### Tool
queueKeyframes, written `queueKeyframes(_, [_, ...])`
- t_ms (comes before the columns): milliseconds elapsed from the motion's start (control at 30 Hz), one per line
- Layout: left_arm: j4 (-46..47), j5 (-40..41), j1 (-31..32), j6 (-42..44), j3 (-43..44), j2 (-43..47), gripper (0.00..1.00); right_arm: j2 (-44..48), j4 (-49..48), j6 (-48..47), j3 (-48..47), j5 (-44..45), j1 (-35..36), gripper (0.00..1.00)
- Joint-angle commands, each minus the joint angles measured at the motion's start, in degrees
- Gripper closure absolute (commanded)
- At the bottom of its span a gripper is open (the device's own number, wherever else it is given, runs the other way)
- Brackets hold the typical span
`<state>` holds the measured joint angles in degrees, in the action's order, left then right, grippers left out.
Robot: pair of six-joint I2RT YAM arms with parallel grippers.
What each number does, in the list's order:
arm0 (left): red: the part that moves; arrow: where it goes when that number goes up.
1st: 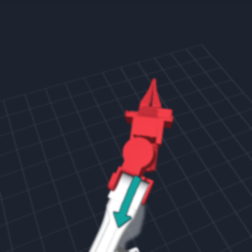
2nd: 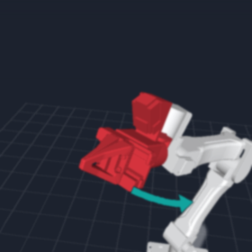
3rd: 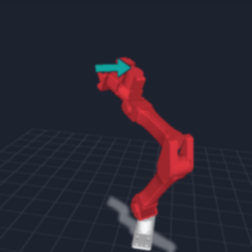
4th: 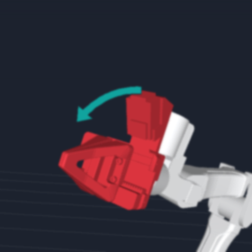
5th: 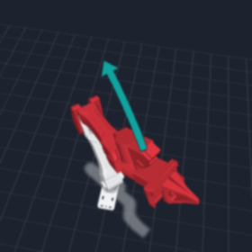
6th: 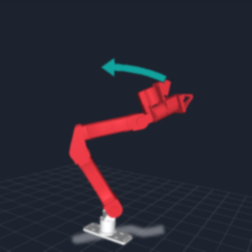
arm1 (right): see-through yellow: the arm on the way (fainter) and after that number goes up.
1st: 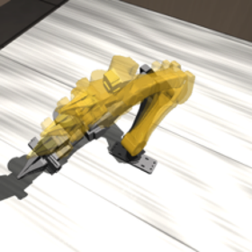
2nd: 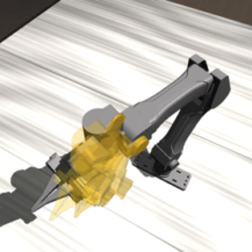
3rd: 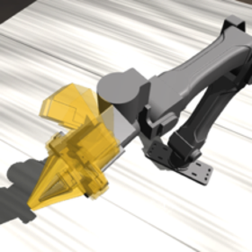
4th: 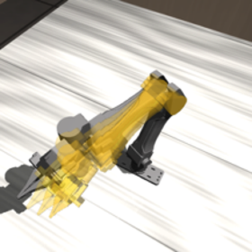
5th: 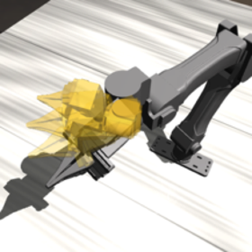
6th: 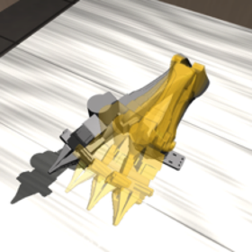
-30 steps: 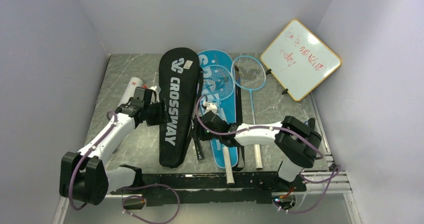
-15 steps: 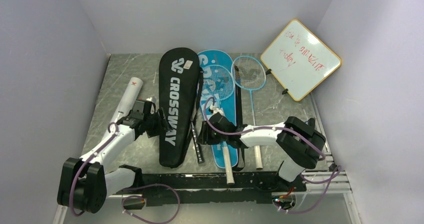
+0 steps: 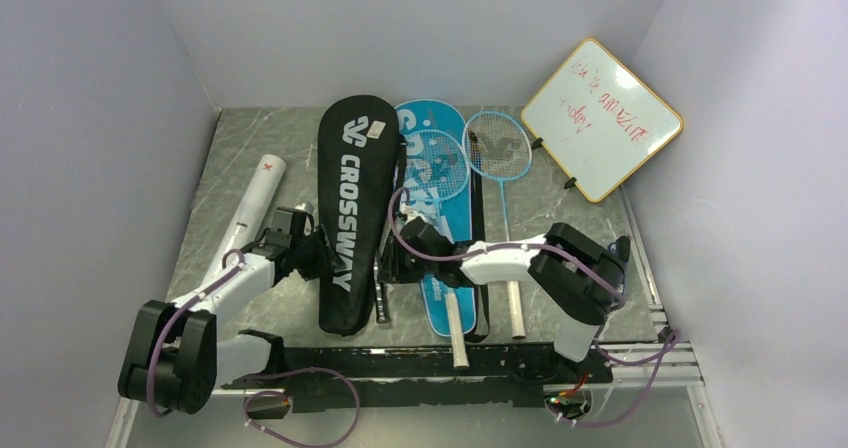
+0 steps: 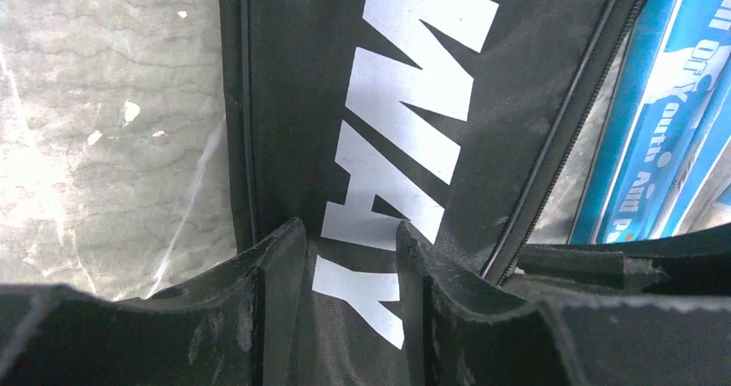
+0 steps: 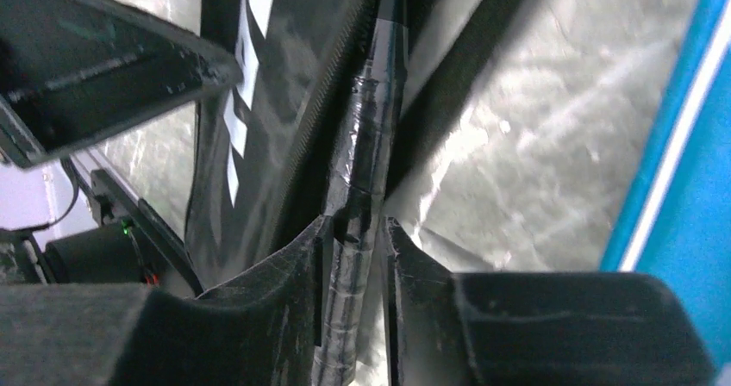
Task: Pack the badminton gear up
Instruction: Adjust the racket in the racket bag.
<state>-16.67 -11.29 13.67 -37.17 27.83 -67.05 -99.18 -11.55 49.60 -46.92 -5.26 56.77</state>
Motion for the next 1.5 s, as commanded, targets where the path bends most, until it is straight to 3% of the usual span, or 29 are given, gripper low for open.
queueKeyframes(0, [2.35,-0.59,-0.22,0.3,-0.42,-1.39,0.53,-4.86,1.61,-1.75,-6.57,1.86,-0.92,0.72])
queueKeyframes(233, [3.56,-2.59,-0.05,1.04,-0.41,-2.99,0.53,-9.84,0.11,-2.18,-11.66,0.93,-2.89,0.79])
queueKeyframes(533, [9.58,-15.64,0.47,2.18,-1.11,-3.62,0.51,-6.62,-11.84,0.33,-6.52,-10.52,-4.01,0.8])
queueKeyframes(733, [8.34,-18.34,1.33,2.34,-0.17,-2.97,0.5,-6.37,-16.25,2.24,-4.8,-13.04,-4.47,0.83])
queueKeyframes(1000, [-0.89,-3.38,1.45,1.13,2.96,4.5,0.42,1.57,-9.52,1.53,-0.2,-7.14,-6.76,0.78])
queueKeyframes(1133, [-1.64,-2.86,1.65,1.22,3.76,7.33,0.39,3.72,-6.82,1.28,0.92,-5.79,-9.13,0.74])
queueKeyframes(1467, [-4.71,4.23,11.35,2.36,9.0,3.5,0.36,-4.19,-2.48,0.33,-7.59,-6.4,-13.25,0.74])
